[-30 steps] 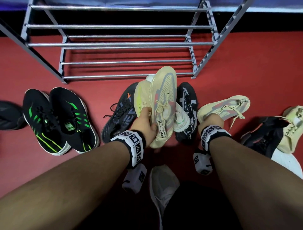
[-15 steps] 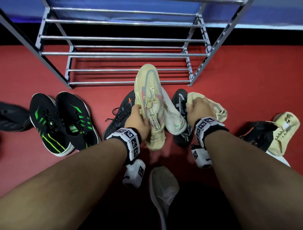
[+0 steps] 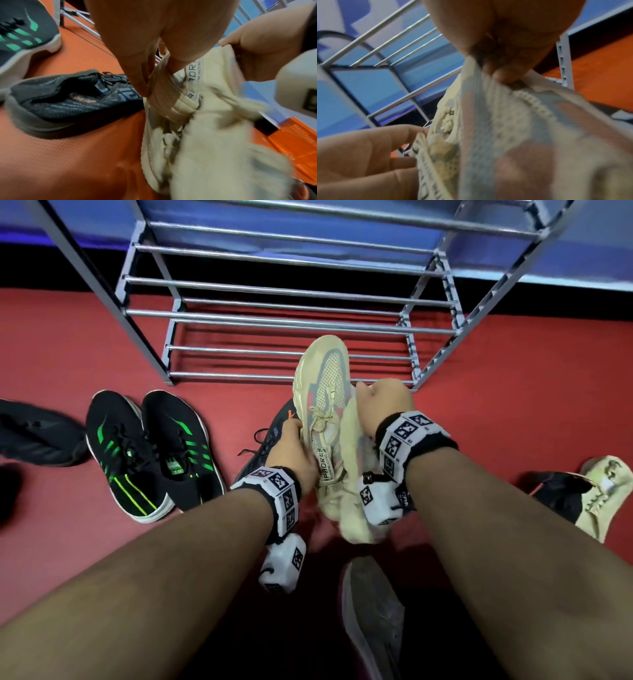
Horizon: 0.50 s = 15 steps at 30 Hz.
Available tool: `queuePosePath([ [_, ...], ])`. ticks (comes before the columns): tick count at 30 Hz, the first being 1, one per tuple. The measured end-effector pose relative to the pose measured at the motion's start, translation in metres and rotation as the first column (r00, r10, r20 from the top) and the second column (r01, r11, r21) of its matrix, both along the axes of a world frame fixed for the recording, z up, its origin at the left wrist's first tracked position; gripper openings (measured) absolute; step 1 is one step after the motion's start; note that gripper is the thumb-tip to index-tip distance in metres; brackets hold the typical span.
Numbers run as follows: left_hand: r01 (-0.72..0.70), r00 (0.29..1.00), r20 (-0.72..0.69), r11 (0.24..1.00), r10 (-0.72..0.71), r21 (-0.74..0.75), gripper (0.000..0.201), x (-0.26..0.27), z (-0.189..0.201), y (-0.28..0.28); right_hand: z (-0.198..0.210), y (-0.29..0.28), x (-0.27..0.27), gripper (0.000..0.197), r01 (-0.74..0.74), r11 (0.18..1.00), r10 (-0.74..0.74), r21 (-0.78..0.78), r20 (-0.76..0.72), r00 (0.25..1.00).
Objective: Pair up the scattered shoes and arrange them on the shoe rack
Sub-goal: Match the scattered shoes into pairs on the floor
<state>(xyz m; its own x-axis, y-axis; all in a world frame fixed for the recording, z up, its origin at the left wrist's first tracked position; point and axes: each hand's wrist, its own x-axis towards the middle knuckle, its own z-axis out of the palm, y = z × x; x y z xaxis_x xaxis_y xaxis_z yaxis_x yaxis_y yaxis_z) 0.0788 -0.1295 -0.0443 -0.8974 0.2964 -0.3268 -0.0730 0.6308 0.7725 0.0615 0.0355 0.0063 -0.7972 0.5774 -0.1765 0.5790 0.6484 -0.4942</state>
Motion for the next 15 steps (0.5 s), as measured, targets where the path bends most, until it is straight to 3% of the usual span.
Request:
queuePosePath([
  [2,-0.013,1.000,0.015,0.998,0.014,-0.069,0.030,-0.006,-0.003,-0.003,-0.007,0.001,0.002,0.040,0.047,0.997,-0.054,-0.062,-0.118,0.991],
  [4,-0.032,0.997,0.061,0.988,0.041,-0.151,0.021,-0.014,-0.006,-0.007,-0.019,0.002,0.011,0.020,0.043,0.993,-0.052,-0.109,-0.084,0.995],
  [9,-0.038,0.993,0.096,0.962,0.066,-0.269,0.034,-0.023,-0.012,-0.009,-0.063,0.002,0.043,0.045,-0.037,0.996,0.052,-0.085,0.178,0.983],
  [15,-0.040,0.993,0.096,0.960,0.070,-0.278,0.036,-0.020,-0.007,-0.009,-0.066,-0.004,0.049,0.032,0.010,0.988,0.017,-0.154,0.170,0.985],
])
